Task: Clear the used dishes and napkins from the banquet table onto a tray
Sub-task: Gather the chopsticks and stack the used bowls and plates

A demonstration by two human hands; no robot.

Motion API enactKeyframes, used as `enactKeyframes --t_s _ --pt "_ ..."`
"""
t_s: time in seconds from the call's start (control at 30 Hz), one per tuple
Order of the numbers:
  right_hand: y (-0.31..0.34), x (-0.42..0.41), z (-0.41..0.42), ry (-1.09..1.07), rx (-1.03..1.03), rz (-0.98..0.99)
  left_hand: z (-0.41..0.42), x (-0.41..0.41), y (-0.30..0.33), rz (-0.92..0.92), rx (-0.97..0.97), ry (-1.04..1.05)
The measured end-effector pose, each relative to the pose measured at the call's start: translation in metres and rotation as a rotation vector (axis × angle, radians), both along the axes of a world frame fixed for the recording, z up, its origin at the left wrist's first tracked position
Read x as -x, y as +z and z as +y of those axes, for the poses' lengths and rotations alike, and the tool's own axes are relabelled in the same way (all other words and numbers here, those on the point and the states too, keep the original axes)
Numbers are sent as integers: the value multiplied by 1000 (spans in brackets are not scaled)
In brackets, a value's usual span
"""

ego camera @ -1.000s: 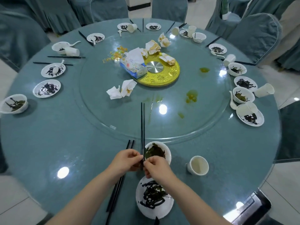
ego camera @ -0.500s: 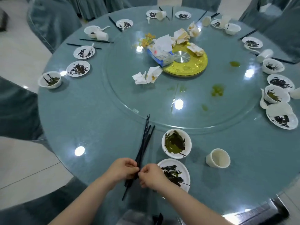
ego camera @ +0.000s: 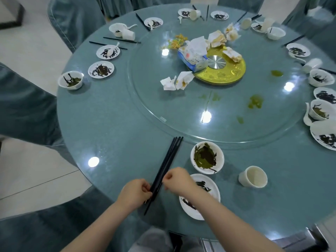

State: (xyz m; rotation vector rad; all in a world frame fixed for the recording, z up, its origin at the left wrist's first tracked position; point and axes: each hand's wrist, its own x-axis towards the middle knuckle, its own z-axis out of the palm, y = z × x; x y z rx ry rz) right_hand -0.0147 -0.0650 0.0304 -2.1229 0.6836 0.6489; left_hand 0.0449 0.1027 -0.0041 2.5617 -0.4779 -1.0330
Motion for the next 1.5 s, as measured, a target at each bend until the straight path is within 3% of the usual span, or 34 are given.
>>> enactKeyframes --t_s 0.23,0.4,0.5,0.67,0.97,1.5 --pt "13 -50 -92 -152 322 -318 0 2 -6 -98 35 -75" --pt "-4 -66 -125 236 525 -131 1 2 -13 -84 39 -79" --pt "-8 -65 -128 356 606 -68 -2 0 -15 -130 48 -62" --pt "-9 -67 -129 313 616 -44 -28 -2 -12 -281 80 -94" --pt "-5 -49 -140 252 633 2 -92 -21 -9 -407 -64 -189" --pt "-3 -13 -176 55 644 61 -121 -28 -11 -308 -188 -203"
